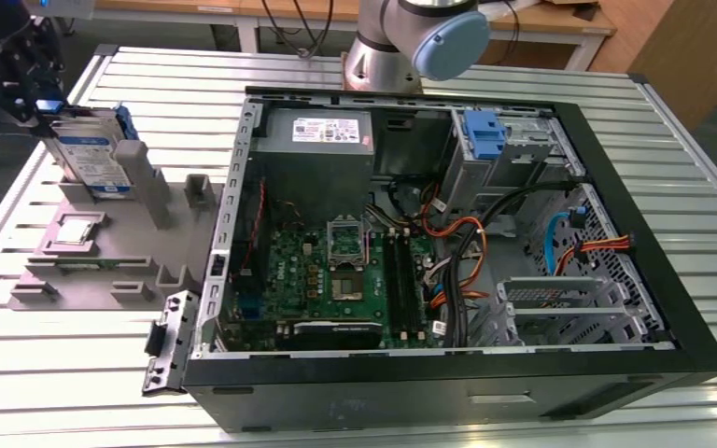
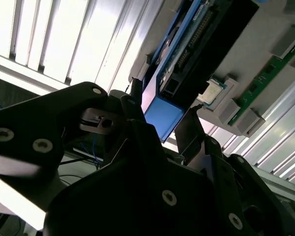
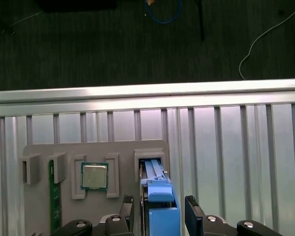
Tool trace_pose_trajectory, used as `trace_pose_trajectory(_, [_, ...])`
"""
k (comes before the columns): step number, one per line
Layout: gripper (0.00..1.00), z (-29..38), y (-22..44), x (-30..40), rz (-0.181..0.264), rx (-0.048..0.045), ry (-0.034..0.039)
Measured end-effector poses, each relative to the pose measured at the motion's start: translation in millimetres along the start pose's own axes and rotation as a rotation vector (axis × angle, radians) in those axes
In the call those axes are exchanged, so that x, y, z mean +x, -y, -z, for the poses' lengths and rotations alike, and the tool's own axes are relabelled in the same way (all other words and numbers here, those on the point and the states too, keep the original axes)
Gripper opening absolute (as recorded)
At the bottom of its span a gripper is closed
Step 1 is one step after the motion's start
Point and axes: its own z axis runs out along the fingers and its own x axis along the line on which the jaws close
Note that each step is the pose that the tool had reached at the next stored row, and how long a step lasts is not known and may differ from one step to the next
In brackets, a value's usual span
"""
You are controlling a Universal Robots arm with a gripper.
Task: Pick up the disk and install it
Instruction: 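Pick up the disk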
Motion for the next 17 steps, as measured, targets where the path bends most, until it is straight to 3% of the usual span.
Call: trace_pose_trajectory(17, [0.53, -3.1, -3.3, -2.7, 0.0, 0.0003, 0.0001])
